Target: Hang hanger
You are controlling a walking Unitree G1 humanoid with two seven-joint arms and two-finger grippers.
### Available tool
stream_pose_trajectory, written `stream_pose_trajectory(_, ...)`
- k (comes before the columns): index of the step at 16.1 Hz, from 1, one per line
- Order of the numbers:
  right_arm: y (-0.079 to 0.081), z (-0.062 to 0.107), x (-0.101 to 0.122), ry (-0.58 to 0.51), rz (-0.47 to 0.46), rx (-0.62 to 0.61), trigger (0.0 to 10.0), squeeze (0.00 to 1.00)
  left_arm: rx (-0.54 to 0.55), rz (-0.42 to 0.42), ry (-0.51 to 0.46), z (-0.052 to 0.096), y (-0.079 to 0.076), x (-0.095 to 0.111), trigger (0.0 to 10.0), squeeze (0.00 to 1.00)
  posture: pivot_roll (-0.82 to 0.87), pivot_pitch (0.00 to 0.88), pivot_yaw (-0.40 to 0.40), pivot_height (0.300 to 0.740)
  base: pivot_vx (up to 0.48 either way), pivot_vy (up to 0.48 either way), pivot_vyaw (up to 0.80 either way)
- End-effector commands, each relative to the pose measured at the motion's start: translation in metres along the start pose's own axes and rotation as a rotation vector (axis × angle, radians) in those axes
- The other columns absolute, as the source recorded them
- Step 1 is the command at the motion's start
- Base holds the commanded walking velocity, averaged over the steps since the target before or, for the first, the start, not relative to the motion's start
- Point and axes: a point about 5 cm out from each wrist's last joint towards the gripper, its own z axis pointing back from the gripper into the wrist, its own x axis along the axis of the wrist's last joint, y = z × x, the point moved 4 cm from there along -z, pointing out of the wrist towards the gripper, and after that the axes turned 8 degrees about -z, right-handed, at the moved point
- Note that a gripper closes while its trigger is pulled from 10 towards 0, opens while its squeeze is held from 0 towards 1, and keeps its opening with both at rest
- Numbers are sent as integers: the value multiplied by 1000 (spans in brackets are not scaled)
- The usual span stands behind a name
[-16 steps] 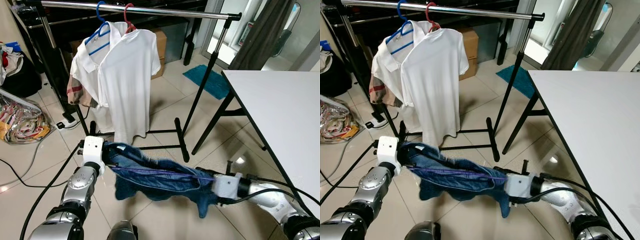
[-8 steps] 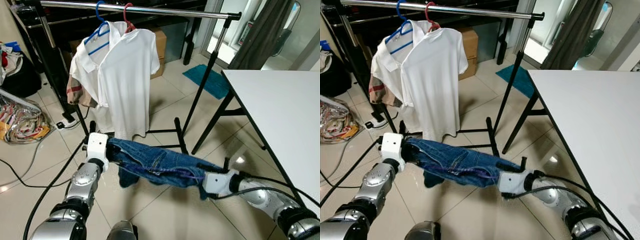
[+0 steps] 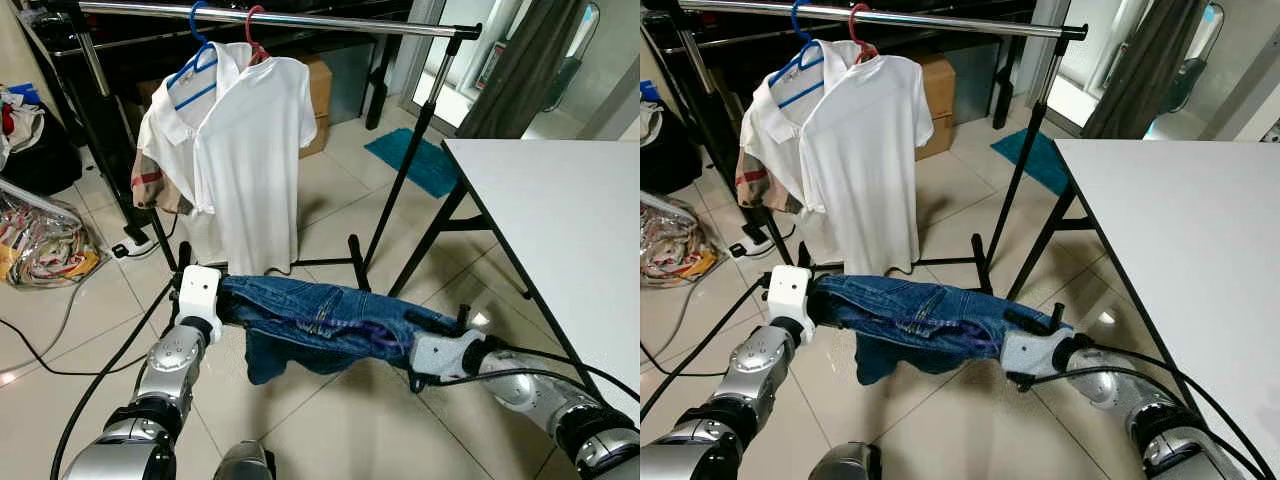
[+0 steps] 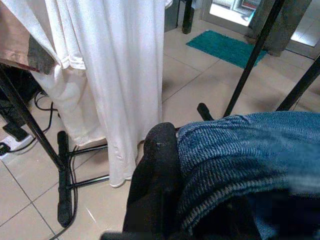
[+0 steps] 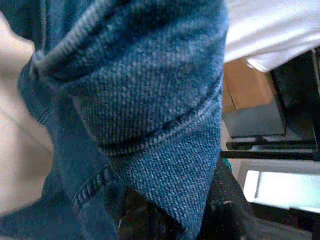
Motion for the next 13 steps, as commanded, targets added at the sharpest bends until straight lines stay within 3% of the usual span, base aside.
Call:
stream_pose_trajectory(1,-17,6,1,-40,-125,-79,10000,0,16,-6,-19,1,4,2,10000,0,264,24,-60,740,0,0,0)
stream_pose_trajectory(3,-23,14,11,-154,-247,-112,10000,0,22,-4,-15,2,6,1,10000,0,266,21,-56,740,0,0,0)
stream_pose_trajectory(9,-14,22,22,-250,-156,-37,10000,0,34,-3,-25,1,13,6,10000,0,266,21,-53,740,0,0,0)
stream_pose_trajectory(13,-1,22,36,-332,-108,55,10000,0,59,50,-71,-4,22,20,10000,0,271,21,-54,740,0,0,0)
